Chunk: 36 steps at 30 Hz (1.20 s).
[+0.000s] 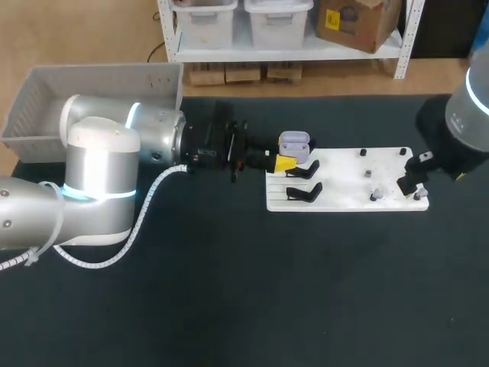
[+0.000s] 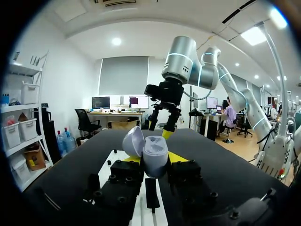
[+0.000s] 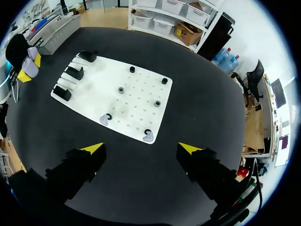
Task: Pick up each earbud case from the left stands, insert the matching earbuds, close the lid, and place the case in the box.
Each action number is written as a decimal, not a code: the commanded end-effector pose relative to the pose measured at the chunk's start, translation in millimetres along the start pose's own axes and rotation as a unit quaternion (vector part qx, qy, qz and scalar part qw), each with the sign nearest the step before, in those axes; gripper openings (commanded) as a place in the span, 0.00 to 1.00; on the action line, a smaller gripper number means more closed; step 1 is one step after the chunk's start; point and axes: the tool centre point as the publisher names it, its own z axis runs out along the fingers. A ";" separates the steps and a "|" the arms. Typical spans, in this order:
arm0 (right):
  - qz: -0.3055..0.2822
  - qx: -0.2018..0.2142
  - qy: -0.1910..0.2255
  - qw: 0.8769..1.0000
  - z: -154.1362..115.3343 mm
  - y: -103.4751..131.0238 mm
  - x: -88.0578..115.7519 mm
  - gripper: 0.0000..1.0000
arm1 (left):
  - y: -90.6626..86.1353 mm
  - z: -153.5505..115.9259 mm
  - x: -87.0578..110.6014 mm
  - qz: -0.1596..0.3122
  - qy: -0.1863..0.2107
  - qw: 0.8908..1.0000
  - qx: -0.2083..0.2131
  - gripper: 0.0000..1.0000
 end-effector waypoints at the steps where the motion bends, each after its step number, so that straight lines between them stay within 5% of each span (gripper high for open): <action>1: 0.001 0.003 -0.003 1.000 0.5 0.9 1.0 1.00 | -0.2 -0.3 1.1 0.002 -0.002 1.000 -0.001 0.00; 26: -0.019 -0.001 0.028 0.999 23.2 -4.9 2.3 0.98 | -0.2 -0.3 1.1 0.002 -0.002 1.000 -0.001 0.00; 27: -0.021 -0.002 0.029 0.999 23.7 -4.5 2.4 0.75 | -0.2 -0.3 1.1 0.002 -0.002 1.000 -0.001 0.00; 29: -0.029 -0.003 0.033 0.999 25.5 -2.8 3.0 0.49 | -0.2 -0.3 1.1 0.002 -0.002 1.000 -0.001 0.00; 36: -0.033 -0.003 0.041 0.999 33.1 -0.3 5.6 0.42 | -0.2 -0.3 1.1 0.002 -0.002 1.000 -0.001 0.00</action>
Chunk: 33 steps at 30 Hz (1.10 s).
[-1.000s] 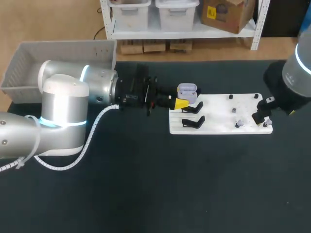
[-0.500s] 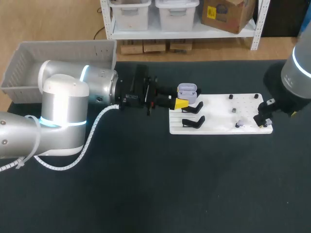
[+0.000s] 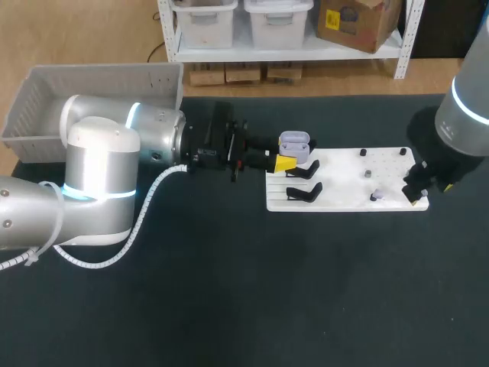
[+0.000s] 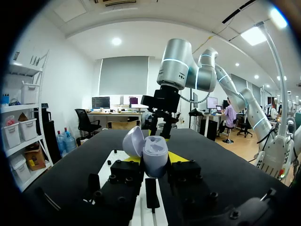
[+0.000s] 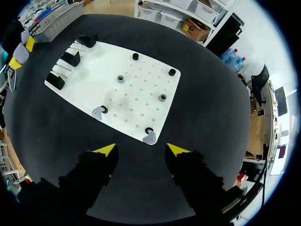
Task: Pick up each earbud case from the left stands, insert the matching earbuds, close the lid, and place the case in the box.
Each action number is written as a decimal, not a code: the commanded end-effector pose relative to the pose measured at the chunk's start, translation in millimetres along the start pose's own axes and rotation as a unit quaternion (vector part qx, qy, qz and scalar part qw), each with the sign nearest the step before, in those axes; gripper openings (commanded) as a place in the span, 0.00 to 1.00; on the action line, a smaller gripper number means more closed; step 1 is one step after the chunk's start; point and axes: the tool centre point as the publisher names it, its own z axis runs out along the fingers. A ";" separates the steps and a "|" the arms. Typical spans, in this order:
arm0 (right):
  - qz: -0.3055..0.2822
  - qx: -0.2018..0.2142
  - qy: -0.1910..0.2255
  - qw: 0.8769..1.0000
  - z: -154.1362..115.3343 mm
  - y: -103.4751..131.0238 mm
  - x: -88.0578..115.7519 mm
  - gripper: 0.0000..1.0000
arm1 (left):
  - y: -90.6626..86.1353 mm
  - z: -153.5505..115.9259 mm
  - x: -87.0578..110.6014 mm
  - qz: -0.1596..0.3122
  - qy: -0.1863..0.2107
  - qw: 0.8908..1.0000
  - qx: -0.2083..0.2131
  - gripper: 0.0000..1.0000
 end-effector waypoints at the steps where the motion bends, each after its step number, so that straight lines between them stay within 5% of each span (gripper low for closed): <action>1: 0.000 0.001 0.005 1.000 5.8 0.6 -2.1 0.42 | -0.2 -0.3 1.2 0.002 -0.002 1.000 -0.001 0.00; 21: 0.011 0.015 0.021 1.000 25.6 -7.5 -7.7 0.46 | -0.2 -0.3 1.2 0.002 -0.002 1.000 -0.001 0.00; 33: 0.015 0.018 0.025 0.999 30.7 -10.3 -8.1 0.38 | -0.2 -0.3 1.2 0.002 -0.002 1.000 -0.001 0.00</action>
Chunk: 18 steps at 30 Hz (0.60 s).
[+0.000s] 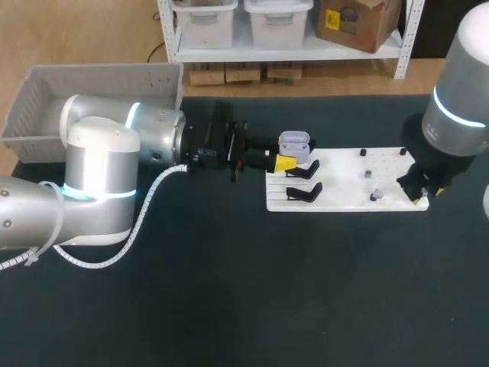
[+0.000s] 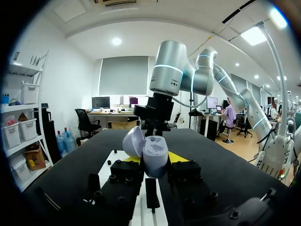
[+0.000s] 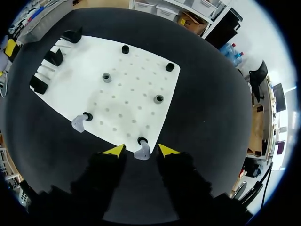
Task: Pick up each earbud case from the left stands, insert the matching earbuds, close the lid, and place the case in the box.
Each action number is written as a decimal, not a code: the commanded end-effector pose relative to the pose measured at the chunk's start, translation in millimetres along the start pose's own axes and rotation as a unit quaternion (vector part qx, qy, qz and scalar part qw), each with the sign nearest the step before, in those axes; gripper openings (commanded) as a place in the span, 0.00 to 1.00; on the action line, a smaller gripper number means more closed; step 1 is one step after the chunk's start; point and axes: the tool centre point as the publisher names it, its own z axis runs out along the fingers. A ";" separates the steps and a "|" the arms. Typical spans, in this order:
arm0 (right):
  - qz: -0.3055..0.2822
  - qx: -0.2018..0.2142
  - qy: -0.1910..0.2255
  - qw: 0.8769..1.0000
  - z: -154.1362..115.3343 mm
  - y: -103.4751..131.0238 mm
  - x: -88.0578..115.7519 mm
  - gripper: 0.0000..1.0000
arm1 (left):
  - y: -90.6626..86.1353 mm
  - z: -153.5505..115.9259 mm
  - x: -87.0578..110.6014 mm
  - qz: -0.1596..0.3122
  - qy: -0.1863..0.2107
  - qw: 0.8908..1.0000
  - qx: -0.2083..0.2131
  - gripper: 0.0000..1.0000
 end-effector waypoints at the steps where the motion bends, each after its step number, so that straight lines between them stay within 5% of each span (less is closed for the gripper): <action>1: 0.002 0.002 0.001 1.000 2.5 0.2 -0.6 0.37 | -0.2 -0.3 1.2 0.002 -0.002 1.000 -0.001 0.00; 18: 0.009 0.010 -0.005 1.000 2.2 -2.1 -2.1 0.32 | -0.2 -0.3 1.2 0.002 -0.002 1.000 -0.001 0.00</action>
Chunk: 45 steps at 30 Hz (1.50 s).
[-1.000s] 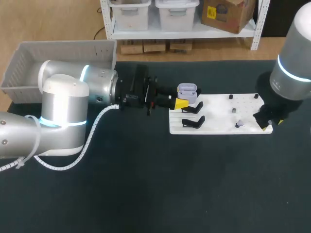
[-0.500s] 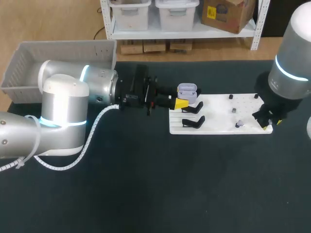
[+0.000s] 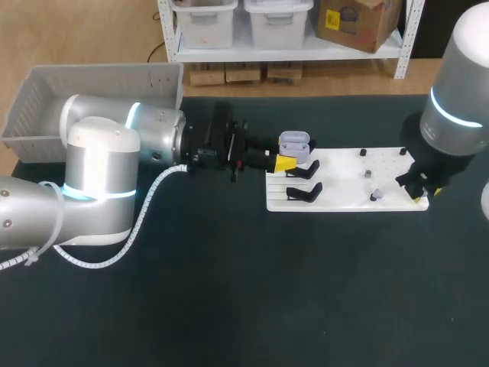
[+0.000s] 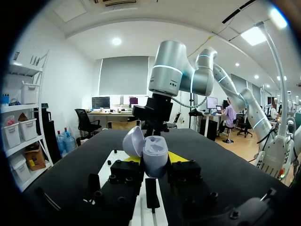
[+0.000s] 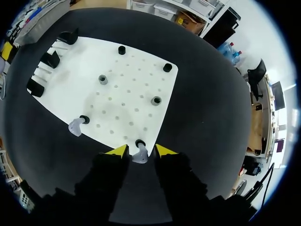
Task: Pick up each earbud case from the left stands, insert the matching earbuds, close the lid, and place the case in the box.
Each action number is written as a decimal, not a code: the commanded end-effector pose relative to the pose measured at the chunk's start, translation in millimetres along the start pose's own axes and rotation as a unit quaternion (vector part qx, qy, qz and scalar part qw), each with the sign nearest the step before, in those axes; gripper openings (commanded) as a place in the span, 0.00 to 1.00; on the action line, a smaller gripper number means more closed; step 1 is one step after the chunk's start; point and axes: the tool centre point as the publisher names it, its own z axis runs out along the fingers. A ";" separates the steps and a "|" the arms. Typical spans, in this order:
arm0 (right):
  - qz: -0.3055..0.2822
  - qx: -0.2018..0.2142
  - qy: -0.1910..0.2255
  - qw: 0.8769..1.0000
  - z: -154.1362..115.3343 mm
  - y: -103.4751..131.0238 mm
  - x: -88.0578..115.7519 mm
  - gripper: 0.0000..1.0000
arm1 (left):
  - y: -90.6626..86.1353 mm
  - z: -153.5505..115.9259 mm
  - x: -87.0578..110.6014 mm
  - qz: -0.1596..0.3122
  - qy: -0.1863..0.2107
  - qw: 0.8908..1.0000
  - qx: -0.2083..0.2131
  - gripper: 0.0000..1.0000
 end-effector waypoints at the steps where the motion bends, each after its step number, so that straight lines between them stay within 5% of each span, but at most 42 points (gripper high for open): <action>1: 0.002 0.003 -0.004 1.000 0.6 0.4 1.4 0.31 | -0.2 -0.3 1.2 0.002 -0.002 1.000 -0.001 0.00; 9: 0.001 0.004 -0.003 1.000 1.2 1.1 2.1 0.19 | -0.2 -0.3 1.2 0.002 -0.002 1.000 -0.001 0.00; 10: 0.001 0.004 -0.004 1.000 1.2 1.2 2.2 0.07 | -0.2 -0.3 1.2 0.002 -0.002 1.000 -0.001 0.00; 12: 0.001 0.007 -0.005 1.000 1.0 1.2 2.3 0.00 | -0.2 -0.3 1.2 0.002 -0.002 1.000 -0.001 0.00; 25: 0.018 0.019 -0.009 1.000 -36.9 4.0 11.1 0.00 | -0.2 -0.3 1.2 0.002 -0.002 1.000 -0.001 0.00; 33: 0.072 0.019 0.031 0.997 -72.4 14.8 11.8 0.00 | -0.2 -0.3 1.2 0.002 -0.002 1.000 -0.001 0.00; 45: 0.097 0.020 0.039 0.994 -85.5 19.0 15.8 0.00 | -0.2 -0.3 1.2 0.002 -0.002 1.000 -0.001 0.00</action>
